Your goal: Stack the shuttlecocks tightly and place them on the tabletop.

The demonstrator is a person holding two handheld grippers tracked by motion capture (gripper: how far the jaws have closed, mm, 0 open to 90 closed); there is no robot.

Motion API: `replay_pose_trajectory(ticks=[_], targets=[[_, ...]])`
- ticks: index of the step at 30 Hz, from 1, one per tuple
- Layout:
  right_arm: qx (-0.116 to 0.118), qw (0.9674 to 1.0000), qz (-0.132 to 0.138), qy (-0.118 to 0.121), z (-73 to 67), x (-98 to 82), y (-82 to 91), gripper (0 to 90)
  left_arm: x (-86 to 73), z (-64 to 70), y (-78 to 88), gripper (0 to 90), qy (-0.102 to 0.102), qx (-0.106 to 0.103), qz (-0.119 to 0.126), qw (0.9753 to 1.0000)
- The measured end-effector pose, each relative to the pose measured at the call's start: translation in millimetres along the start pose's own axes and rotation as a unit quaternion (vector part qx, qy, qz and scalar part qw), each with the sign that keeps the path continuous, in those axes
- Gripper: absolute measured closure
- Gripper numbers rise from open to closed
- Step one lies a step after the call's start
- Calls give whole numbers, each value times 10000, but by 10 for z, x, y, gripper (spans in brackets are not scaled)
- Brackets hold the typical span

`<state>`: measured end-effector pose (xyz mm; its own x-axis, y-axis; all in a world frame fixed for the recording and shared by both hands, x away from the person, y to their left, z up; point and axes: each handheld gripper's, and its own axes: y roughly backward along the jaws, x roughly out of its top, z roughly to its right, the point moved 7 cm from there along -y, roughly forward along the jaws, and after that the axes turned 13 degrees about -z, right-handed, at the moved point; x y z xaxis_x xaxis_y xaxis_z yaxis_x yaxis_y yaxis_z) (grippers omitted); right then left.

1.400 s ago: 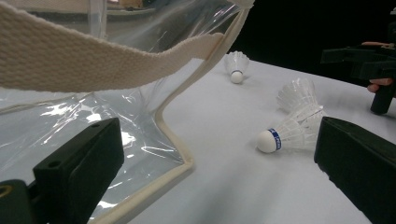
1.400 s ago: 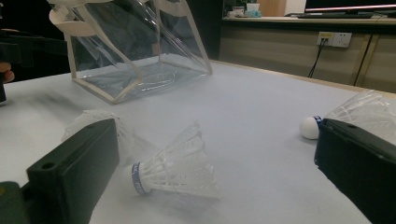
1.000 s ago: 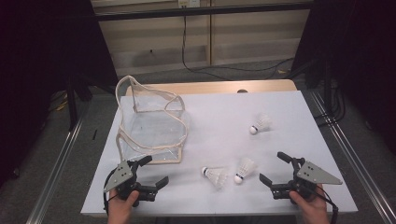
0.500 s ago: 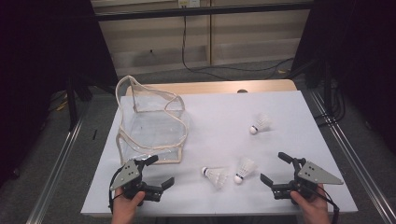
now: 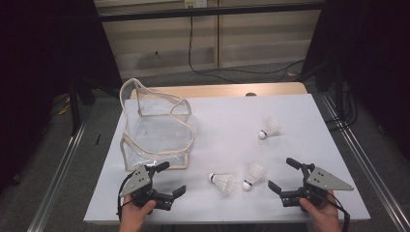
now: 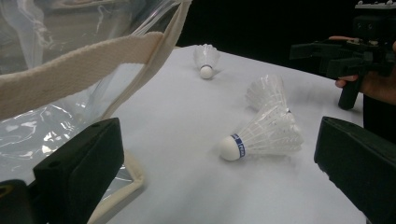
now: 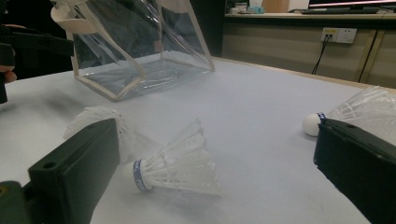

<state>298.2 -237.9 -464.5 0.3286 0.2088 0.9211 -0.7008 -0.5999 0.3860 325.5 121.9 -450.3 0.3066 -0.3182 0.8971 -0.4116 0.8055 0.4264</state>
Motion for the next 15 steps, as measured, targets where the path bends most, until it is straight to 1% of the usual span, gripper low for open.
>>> replay_pose_trajectory(ticks=[9, 11, 15], targets=[[-19, 10000, 6, -22, 7, 2, 16, 0, 30, 59, -91, 17, -11, -110, -42, 9999], [-13, 10000, 6, -9, 4, 1, 16, 0, 39, 97, -128, 17, -20, -165, -95, 9998], [-15, 10000, 19, 15, -1, 8, 21, 0, 59, 125, -160, 17, -32, -192, -86, 9998]])
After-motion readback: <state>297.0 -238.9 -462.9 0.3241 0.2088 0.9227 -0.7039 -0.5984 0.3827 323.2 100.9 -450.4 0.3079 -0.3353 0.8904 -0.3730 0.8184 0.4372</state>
